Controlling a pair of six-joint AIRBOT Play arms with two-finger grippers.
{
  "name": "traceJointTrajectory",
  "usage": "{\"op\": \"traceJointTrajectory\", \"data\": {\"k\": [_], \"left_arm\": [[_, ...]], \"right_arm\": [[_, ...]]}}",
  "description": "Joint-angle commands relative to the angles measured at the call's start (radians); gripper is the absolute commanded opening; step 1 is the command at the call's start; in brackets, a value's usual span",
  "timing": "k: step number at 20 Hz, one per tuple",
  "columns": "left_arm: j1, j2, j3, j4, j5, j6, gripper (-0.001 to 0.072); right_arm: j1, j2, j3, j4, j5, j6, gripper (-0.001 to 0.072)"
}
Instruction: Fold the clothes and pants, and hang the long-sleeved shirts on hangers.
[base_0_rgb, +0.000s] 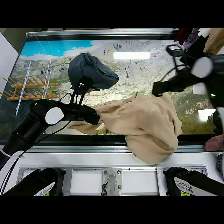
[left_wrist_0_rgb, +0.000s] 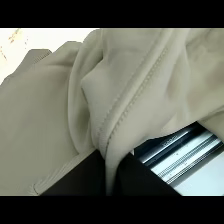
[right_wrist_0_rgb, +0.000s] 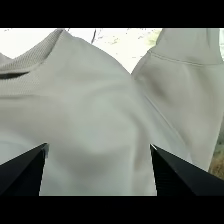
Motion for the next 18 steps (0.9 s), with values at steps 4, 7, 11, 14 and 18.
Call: {"op": "traceJointTrajectory", "data": {"k": [4, 7, 11, 14, 18], "left_arm": [[-0.001, 0.010, 0.000, 0.001, 0.015, 0.000, 0.0023], [-0.001, 0.010, 0.000, 0.001, 0.014, 0.000, 0.0023], [-0.001, 0.010, 0.000, 0.000, 0.013, 0.000, 0.0023], [-0.001, 0.010, 0.000, 0.000, 0.013, 0.000, 0.0023], [-0.001, 0.010, 0.000, 0.000, 0.012, 0.000, 0.0023]], "right_arm": [[0.200, -0.330, 0.157, -0.129, -0.012, 0.179, 0.0689], [0.209, -0.380, 0.166, -0.134, -0.056, 0.245, 0.0689], [0.210, -0.416, 0.166, -0.224, -0.063, 0.295, 0.0688], [0.210, -0.432, 0.166, -0.275, -0.059, 0.312, 0.0611], [0.210, -0.460, 0.166, -0.305, -0.003, 0.296, 0.0484]]}}
